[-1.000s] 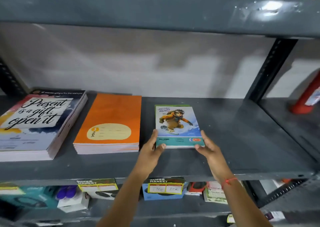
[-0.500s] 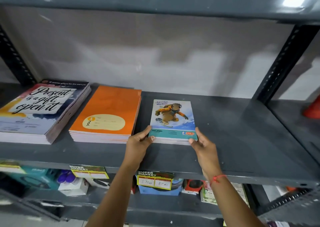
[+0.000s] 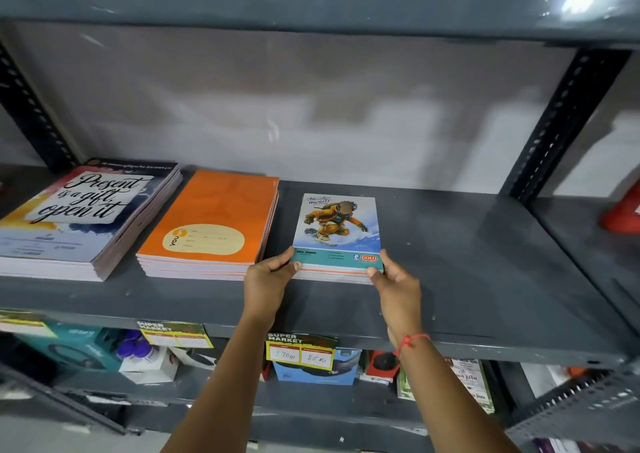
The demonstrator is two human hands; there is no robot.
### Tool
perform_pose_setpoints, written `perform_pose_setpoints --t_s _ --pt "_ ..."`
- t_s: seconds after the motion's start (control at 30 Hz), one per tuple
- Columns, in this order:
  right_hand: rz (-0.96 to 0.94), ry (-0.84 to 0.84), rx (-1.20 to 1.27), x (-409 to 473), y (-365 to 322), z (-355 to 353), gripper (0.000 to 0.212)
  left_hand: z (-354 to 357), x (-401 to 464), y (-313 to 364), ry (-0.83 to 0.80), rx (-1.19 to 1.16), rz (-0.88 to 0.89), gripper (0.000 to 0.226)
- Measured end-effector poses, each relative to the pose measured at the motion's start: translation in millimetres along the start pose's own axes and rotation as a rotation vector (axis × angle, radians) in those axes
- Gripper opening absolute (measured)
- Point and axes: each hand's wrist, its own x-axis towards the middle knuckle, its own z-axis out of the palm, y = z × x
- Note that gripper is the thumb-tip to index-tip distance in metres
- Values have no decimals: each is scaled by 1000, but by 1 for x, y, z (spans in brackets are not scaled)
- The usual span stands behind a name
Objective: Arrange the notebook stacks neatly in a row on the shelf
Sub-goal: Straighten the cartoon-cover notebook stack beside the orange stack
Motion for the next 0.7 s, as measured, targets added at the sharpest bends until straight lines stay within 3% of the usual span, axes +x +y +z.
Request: perform_pose_setpoints --t_s 0.43,0.7 --pt "-27 -7 -89 -7 -1 -3 51 -2 0 -3 6 9 12 35" --pt "-133 118 -309 -9 4 6 49 -3 -3 -11 -54 380 156 55"
